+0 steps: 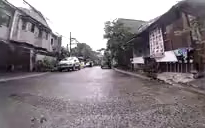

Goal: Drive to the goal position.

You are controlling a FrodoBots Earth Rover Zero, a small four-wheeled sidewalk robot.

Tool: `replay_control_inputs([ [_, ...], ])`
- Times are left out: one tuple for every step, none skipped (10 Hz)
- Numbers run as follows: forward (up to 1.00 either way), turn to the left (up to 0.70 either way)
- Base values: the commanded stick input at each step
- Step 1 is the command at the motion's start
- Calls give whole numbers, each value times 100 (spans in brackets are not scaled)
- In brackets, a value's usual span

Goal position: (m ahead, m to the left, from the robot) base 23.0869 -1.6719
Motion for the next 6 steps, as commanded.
replay_control_inputs([
  [100,0],
  [100,0],
  [100,0],
  [100,0],
  [100,0],
  [100,0],
])
